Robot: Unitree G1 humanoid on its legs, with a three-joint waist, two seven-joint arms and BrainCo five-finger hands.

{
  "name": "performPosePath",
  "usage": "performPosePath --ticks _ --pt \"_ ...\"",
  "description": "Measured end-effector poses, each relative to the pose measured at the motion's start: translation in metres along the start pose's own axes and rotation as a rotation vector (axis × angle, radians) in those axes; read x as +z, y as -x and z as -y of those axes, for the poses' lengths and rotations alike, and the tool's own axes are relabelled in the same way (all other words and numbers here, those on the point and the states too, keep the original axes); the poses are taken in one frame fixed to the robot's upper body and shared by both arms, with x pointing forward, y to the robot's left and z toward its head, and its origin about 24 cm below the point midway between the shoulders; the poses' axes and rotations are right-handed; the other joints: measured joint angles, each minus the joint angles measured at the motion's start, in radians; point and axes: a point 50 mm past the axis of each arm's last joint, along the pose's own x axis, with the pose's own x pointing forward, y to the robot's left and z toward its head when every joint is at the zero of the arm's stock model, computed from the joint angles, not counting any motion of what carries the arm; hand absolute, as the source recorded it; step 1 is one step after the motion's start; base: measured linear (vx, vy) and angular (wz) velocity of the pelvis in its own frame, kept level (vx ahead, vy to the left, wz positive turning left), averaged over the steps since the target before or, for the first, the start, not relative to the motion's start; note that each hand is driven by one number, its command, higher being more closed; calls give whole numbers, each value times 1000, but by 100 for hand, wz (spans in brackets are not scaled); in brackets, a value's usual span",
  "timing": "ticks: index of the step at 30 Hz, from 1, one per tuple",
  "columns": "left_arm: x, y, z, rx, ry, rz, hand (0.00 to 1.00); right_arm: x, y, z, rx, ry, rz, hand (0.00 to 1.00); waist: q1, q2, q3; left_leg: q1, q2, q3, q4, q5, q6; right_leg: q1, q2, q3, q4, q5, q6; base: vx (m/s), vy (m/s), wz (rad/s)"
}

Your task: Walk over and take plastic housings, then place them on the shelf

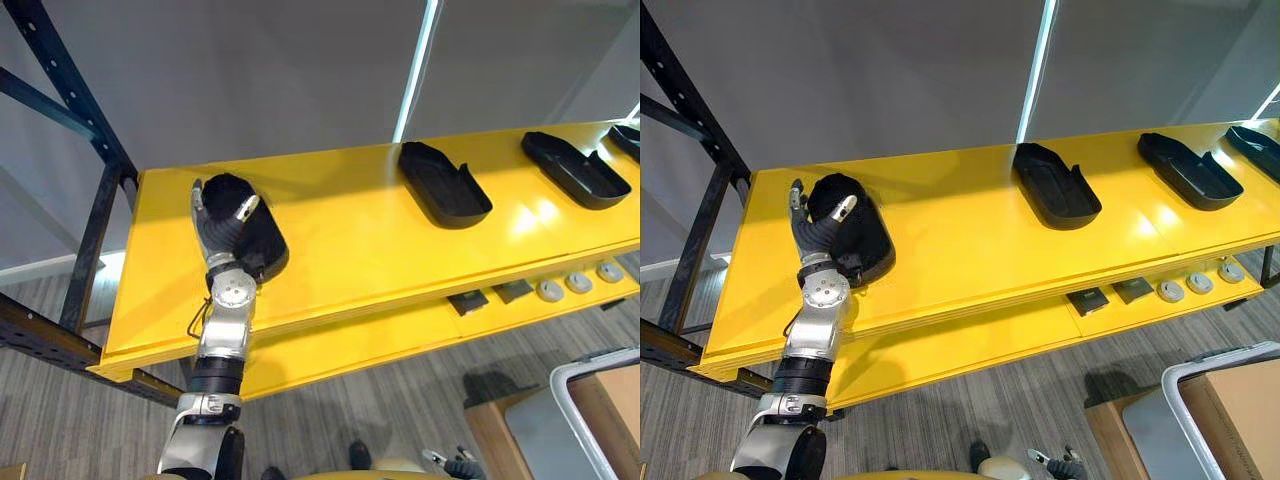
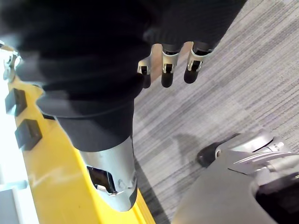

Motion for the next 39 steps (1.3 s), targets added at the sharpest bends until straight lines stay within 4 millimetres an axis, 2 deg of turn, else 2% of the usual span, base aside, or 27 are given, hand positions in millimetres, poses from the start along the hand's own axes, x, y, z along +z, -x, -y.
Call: performPosePath --ticks 1,2,7,9,11,14,20,30,39 --pt "6 7 3 -25 -7 38 100 0 0 0 0 -1 2 0 0 1 0 0 1 -4 0 1 1 0 0 -2 3 -1 1 -20 -4 9" --pt "7 12 4 -45 -13 53 100 0 0 0 0 -2 4 0 0 1 0 0 1 -4 0 1 1 0 0 -3 5 -1 1 -21 -2 5" --pt "2 67 20 -232 -115 105 100 -2 0 1 -2 -8 9 0 4 3 2 -4 1 -11 0 -3 -5 -1 -2 -9 10 -5 5 -29 1 5" --pt "-1 78 23 -275 -136 108 100 -3 1 2 -3 -7 7 0 6 3 2 -13 1 -14 0 -4 -4 -2 -3 -13 10 -16 20 -45 4 7" --pt "-3 86 25 -311 -162 112 100 -5 2 3 1 -7 8 0 25 4 2 -13 0 -13 0 -6 -2 -2 -5 -14 9 -18 24 0 0 0" --pt "-5 95 26 -341 -178 116 100 -6 2 2 6 0 7 0 30 3 2 -15 -3 -14 0 -5 -3 -1 -9 -17 7 -19 26 15 8 2" --pt "-25 104 25 -402 -242 57 100 -6 2 -2 20 12 9 0 31 -5 1 6 -7 -7 0 -2 5 12 -12 -18 8 -17 25 65 10 0" --pt "-60 104 13 -407 -344 -84 100 -5 2 -2 22 14 9 0 29 -4 1 15 -6 -5 0 -3 5 21 -12 -23 1 -18 23 0 -1 0" --pt "-76 98 -4 -346 -393 -162 100 -5 2 -2 22 18 2 0 29 -5 1 8 -6 -5 0 -5 2 17 -13 -37 -12 -23 24 6 -1 1"
